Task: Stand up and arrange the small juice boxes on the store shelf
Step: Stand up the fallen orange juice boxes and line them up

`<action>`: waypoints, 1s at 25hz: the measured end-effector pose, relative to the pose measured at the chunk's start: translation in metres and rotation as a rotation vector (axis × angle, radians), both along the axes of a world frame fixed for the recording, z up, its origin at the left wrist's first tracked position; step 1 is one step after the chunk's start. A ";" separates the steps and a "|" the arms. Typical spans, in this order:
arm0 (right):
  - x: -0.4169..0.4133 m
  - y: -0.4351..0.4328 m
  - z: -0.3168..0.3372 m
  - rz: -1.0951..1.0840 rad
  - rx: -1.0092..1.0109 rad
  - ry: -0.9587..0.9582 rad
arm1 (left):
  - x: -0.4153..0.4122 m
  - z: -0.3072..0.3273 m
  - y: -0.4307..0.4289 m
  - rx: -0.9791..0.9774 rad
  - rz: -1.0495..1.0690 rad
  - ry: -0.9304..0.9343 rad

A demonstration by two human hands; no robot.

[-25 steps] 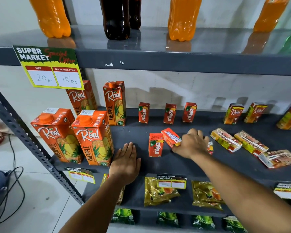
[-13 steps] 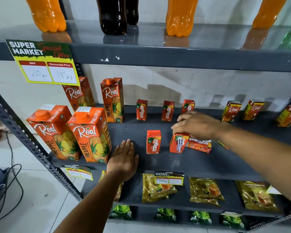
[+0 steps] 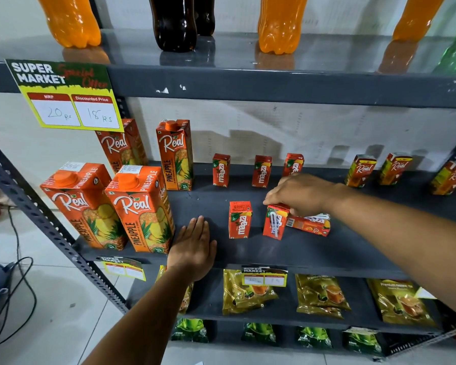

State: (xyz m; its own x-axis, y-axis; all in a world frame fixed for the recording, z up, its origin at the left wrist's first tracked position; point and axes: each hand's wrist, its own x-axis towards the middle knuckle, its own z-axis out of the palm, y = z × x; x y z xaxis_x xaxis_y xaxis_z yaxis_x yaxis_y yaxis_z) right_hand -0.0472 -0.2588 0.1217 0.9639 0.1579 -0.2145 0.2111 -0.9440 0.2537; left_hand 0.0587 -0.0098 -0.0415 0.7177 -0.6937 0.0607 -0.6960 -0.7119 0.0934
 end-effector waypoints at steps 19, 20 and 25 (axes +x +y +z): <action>-0.053 -0.056 -0.039 -0.877 0.443 0.103 | 0.002 -0.006 0.001 -0.016 -0.005 -0.035; -0.062 -0.058 -0.054 -0.894 0.472 0.096 | 0.002 -0.006 0.000 -0.017 -0.002 -0.031; -0.069 -0.065 -0.066 -0.803 0.477 -0.093 | 0.001 -0.004 -0.002 0.000 0.007 -0.031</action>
